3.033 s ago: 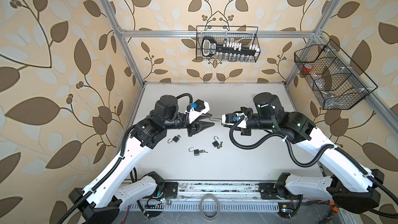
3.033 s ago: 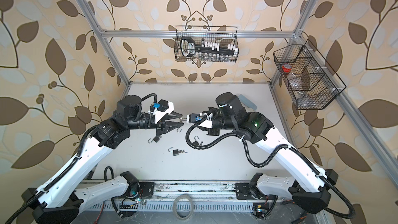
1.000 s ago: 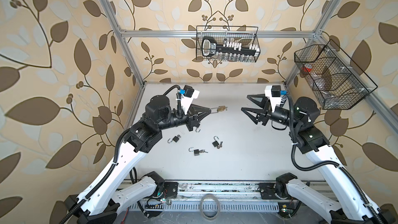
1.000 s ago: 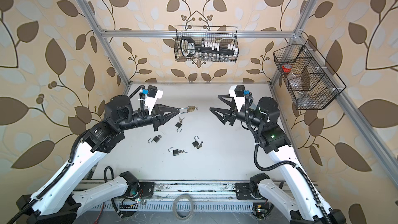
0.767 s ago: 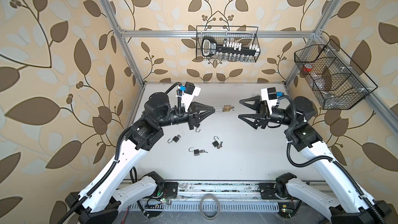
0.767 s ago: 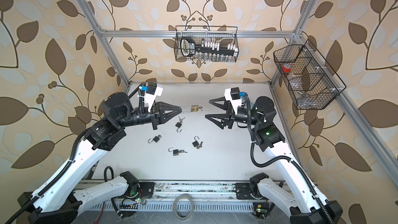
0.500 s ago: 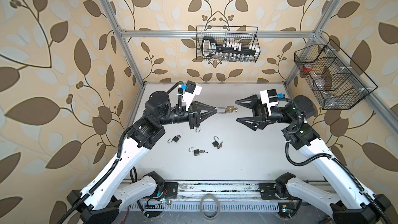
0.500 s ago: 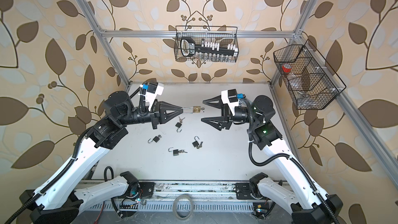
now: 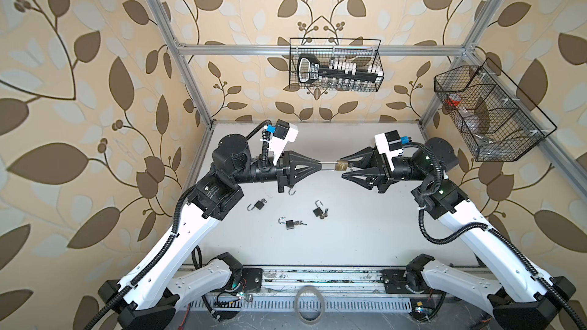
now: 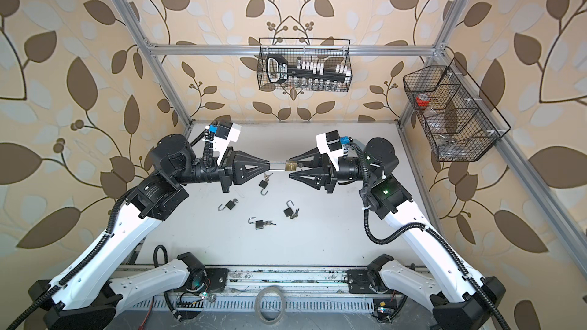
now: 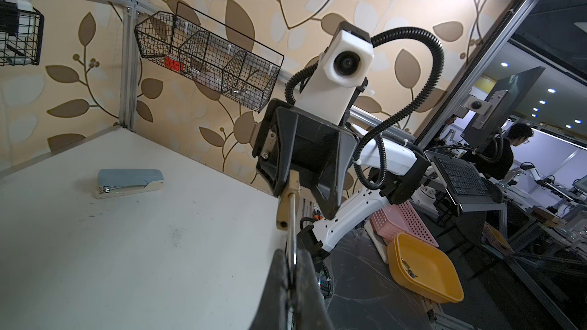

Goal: Lock with the key

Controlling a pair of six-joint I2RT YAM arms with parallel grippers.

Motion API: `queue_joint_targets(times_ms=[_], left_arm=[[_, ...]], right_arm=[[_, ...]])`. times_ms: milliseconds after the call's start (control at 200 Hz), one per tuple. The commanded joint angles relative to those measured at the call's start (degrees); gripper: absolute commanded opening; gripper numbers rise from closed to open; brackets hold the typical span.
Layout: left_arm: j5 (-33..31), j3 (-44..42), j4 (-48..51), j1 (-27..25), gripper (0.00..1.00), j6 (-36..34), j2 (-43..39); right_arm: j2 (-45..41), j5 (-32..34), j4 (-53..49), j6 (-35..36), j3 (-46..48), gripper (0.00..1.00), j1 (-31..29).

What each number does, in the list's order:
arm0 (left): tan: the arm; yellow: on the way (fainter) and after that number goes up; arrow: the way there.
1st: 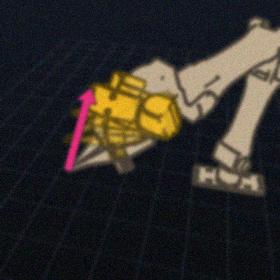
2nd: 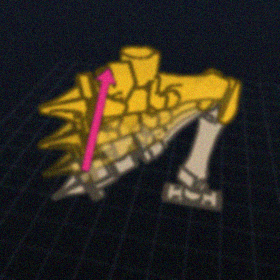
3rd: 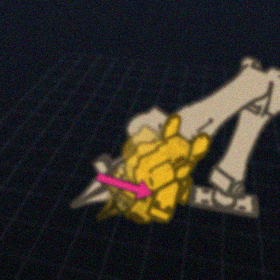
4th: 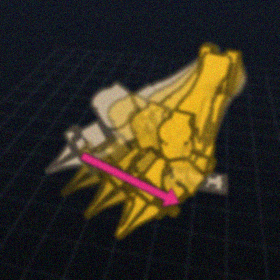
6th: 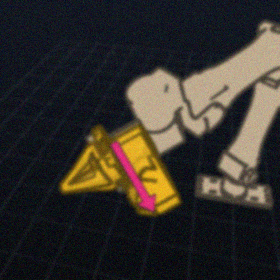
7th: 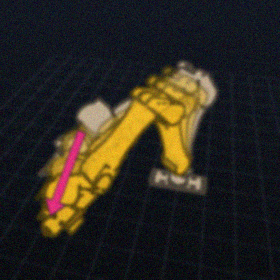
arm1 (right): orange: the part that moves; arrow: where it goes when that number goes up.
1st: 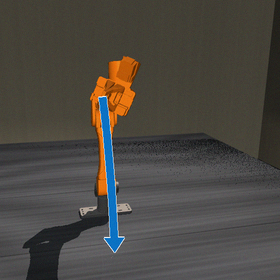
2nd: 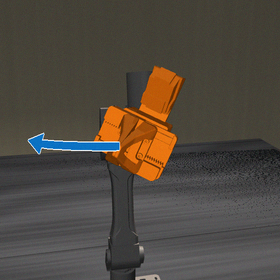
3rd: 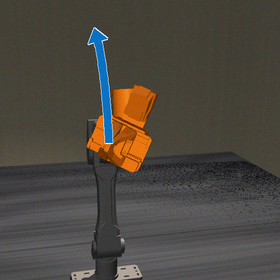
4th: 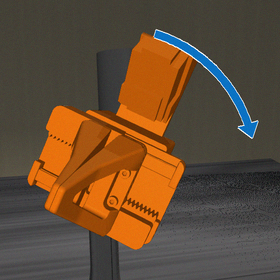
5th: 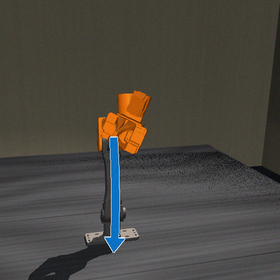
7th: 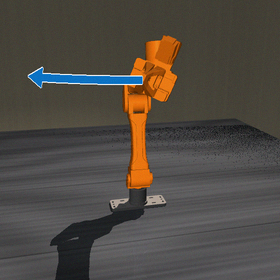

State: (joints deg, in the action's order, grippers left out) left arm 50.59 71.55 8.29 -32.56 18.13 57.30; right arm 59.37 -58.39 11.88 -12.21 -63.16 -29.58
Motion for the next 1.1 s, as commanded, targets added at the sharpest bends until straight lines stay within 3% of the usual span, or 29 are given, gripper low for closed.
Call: queue_joint_targets(times_ms=[0,285,1095], left_arm=[[1.09,1.29,-3.46,0.10,0.00,-1.22,-1.75],[0.24,1.26,-2.85,0.15,0.00,-2.15,-2.57],[1.71,1.30,-4.39,0.06,0.00,-1.88,-3.07]], right_arm=[[-0.79,3.68,0.43,-1.42,0.06,0.36,-1.64],[-3.25,7.14,1.05,-2.51,1.60,0.37,-2.21],[-2.05,4.99,0.59,-3.98,1.25,0.25,-2.25]])
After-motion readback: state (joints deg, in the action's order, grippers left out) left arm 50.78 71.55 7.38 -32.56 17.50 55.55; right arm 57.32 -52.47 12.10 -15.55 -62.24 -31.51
